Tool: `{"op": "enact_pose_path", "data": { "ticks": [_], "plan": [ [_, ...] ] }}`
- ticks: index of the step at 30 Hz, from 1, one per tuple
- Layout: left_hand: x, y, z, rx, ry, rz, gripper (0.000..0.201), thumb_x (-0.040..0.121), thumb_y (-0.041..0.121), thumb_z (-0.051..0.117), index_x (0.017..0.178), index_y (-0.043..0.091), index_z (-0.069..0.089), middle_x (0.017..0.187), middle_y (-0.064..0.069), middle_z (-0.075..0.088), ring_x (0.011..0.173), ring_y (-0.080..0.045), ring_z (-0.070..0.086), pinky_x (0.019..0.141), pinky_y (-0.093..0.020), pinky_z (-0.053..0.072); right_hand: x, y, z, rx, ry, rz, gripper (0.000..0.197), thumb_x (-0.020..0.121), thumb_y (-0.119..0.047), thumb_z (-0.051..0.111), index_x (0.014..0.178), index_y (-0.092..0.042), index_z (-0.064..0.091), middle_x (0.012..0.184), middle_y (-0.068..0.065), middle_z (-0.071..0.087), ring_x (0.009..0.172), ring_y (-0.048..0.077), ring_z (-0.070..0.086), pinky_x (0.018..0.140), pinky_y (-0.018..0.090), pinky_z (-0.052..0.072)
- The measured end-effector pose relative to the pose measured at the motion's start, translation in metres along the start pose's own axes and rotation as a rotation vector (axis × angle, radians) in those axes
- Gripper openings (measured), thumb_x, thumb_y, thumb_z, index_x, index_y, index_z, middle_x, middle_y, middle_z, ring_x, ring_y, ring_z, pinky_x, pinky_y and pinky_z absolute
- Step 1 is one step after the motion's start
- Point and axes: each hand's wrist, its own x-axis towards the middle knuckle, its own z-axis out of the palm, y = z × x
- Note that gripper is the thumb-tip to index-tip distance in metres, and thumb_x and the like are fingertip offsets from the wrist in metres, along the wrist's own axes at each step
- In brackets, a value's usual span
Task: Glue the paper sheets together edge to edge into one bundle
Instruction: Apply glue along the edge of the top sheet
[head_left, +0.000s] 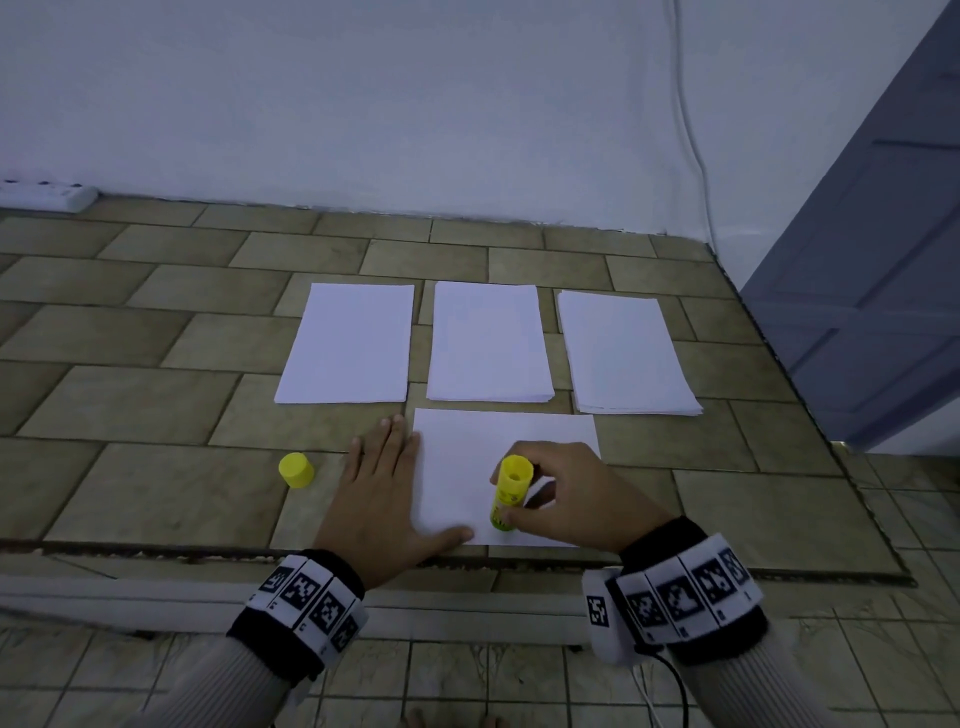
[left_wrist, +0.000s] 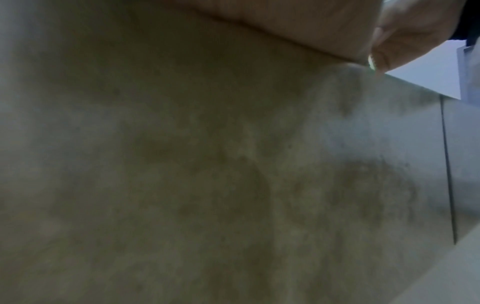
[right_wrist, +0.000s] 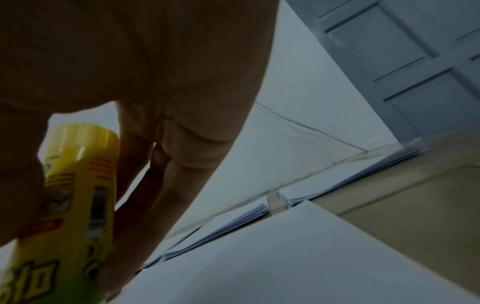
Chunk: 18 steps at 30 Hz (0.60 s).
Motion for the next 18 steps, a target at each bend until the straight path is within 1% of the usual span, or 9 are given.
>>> {"op": "enact_pose_path", "data": {
  "ticks": [3, 5, 7, 11, 13, 15, 18],
  "plan": [
    [0.000, 0.000, 0.000, 0.000, 0.005, 0.006, 0.135, 0.059, 0.102, 0.010, 0.154, 0.007, 0.013, 0.163, -0.011, 0.001, 0.150, -0.023, -0.006, 0.121, -0.048, -0.002, -0.005, -0.002, 0.002, -0.010, 0.001, -0.023, 0.016, 0.078, -0.010, 0.073, 0.093, -0.010, 0.067, 0.093, -0.004, 0.068, 0.085, 0.012, 0.064, 0.071, 0.030, 0.058],
    [0.000, 0.001, -0.001, 0.010, -0.006, 0.002, 0.135, 0.058, 0.102, 0.008, 0.154, 0.007, 0.012, 0.163, -0.011, 0.001, 0.150, -0.023, -0.006, 0.121, -0.047, -0.003, -0.003, -0.003, 0.001, -0.022, -0.013, -0.031, 0.016, 0.079, -0.012, 0.073, 0.093, -0.010, 0.066, 0.093, -0.003, 0.067, 0.085, 0.012, 0.063, 0.070, 0.030, 0.057],
    [0.000, 0.002, -0.003, 0.021, -0.019, -0.005, 0.136, 0.056, 0.102, 0.006, 0.154, 0.008, 0.010, 0.163, -0.011, -0.001, 0.150, -0.022, -0.008, 0.121, -0.047, -0.004, 0.004, -0.003, -0.002, -0.037, -0.024, -0.038, 0.013, 0.079, -0.012, 0.073, 0.090, -0.010, 0.065, 0.093, 0.000, 0.067, 0.084, 0.011, 0.063, 0.071, 0.030, 0.057],
    [-0.001, 0.003, -0.005, 0.026, -0.038, -0.015, 0.137, 0.054, 0.102, 0.002, 0.155, 0.008, 0.006, 0.163, -0.010, -0.005, 0.150, -0.022, -0.011, 0.121, -0.046, -0.005, 0.029, 0.001, -0.014, -0.070, 0.010, -0.013, 0.009, 0.079, -0.009, 0.071, 0.083, -0.008, 0.063, 0.093, 0.003, 0.067, 0.084, 0.012, 0.063, 0.074, 0.033, 0.056],
    [-0.002, 0.004, -0.005, 0.020, -0.040, -0.018, 0.138, 0.053, 0.102, 0.002, 0.155, 0.009, 0.005, 0.163, -0.010, -0.006, 0.150, -0.022, -0.011, 0.121, -0.045, -0.007, 0.044, 0.005, -0.021, -0.091, 0.040, 0.012, 0.010, 0.078, -0.009, 0.071, 0.083, -0.008, 0.063, 0.091, 0.004, 0.069, 0.084, 0.013, 0.065, 0.076, 0.036, 0.056],
    [-0.002, 0.004, -0.006, 0.019, -0.038, -0.018, 0.137, 0.054, 0.101, 0.003, 0.155, 0.008, 0.006, 0.163, -0.010, -0.005, 0.149, -0.022, -0.011, 0.121, -0.045, -0.008, 0.057, 0.010, -0.027, -0.108, 0.074, 0.024, 0.011, 0.075, -0.007, 0.070, 0.080, -0.008, 0.061, 0.086, 0.005, 0.070, 0.083, 0.019, 0.066, 0.078, 0.042, 0.055],
    [-0.001, 0.004, -0.006, 0.024, -0.036, -0.018, 0.137, 0.054, 0.101, 0.003, 0.155, 0.007, 0.007, 0.163, -0.011, -0.004, 0.150, -0.023, -0.010, 0.121, -0.045, -0.007, 0.073, 0.015, -0.034, -0.122, 0.121, 0.060, 0.011, 0.074, -0.009, 0.068, 0.079, -0.007, 0.059, 0.082, 0.007, 0.070, 0.083, 0.024, 0.067, 0.080, 0.046, 0.053]
  ]
}}
